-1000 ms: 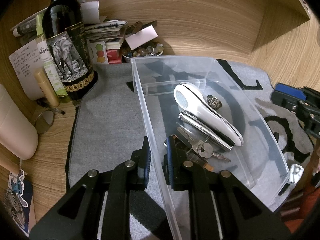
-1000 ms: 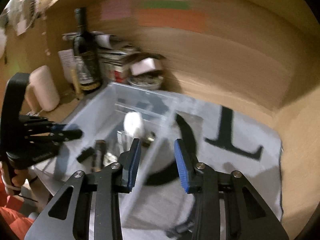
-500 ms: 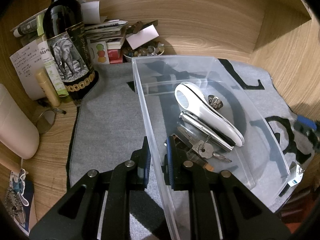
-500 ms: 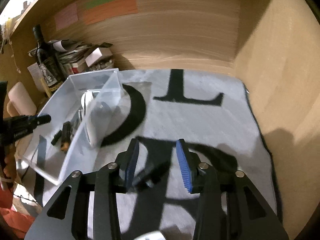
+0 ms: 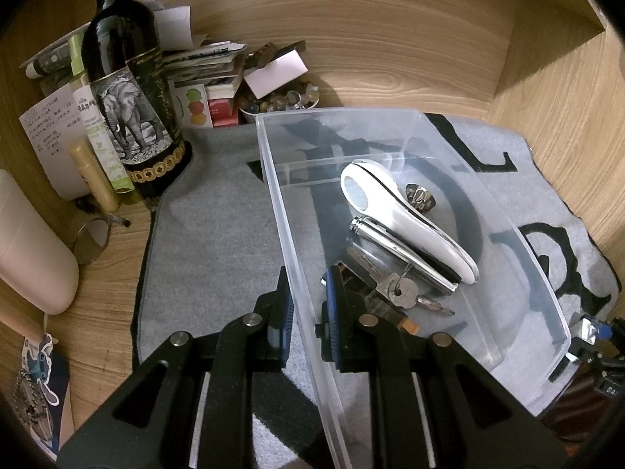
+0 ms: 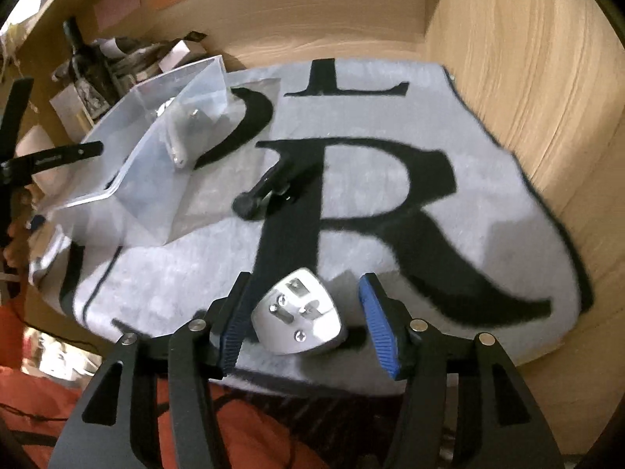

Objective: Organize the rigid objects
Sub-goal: 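Grasp the larger white three-pin plug adapter with the right gripper, then lower the white plug adapter into the clear box and release it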

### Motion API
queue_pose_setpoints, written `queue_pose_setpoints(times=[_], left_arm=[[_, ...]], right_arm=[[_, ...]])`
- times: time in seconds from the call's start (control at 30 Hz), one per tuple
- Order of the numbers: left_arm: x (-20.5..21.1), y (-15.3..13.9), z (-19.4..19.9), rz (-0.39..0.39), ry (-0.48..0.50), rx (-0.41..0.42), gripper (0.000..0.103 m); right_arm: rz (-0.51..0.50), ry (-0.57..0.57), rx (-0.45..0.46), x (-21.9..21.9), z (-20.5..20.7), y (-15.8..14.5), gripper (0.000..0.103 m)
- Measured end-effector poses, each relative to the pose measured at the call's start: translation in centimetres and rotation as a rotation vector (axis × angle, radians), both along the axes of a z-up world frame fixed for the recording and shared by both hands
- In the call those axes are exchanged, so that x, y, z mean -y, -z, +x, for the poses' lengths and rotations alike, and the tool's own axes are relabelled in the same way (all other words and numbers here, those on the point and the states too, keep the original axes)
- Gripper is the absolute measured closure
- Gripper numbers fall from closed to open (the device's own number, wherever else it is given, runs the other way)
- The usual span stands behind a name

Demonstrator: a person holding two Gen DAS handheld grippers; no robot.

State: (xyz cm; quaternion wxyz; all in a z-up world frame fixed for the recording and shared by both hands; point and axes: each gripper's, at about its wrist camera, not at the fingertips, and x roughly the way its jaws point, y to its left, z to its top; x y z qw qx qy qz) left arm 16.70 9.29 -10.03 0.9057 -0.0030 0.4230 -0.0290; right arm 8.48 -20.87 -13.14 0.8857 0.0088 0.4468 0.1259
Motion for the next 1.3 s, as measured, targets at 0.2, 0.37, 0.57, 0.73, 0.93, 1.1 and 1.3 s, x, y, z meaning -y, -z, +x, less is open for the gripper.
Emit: queue_pose_setpoints(times=[0.2, 0.37, 0.57, 0.73, 0.93, 1.1, 1.3], left_arm=[[0.0, 0.1, -0.2, -0.008, 0.0, 0.006, 0.088], [0.0, 0.0, -0.3, -0.014, 0.002, 0.004, 0.088], [-0.1, 0.0, -0.6, -0.033, 0.004, 0.003, 0.088], [-0.2, 0.0, -0.8, -0.038, 0.003, 0.004, 0.088], [-0.4, 0.0, -0.8, -0.067, 0.0, 0.003, 0.088], [-0.5, 0.0, -0.7, -0.075, -0.002, 0.004, 0.088], [-0.6, 0.0, -0.7, -0.085, -0.003, 0.004, 0.088]], right_arm=[[-0.009, 0.008, 0.021, 0.0, 0.5, -0.1, 0.063], [-0.009, -0.006, 0.08, -0.8, 1.8, -1.9, 0.063], [0.01, -0.079, 0.194, -2.8, 4.8, -5.5, 0.063], [0.009, -0.164, 0.264, -5.9, 6.8, -7.8, 0.063], [-0.001, -0.286, 0.285, -10.2, 8.9, -8.7, 0.063], [-0.025, -0.389, 0.259, -13.7, 10.4, -8.3, 0.063], [-0.077, -0.51, 0.181, -17.5, 11.8, -6.7, 0.063]])
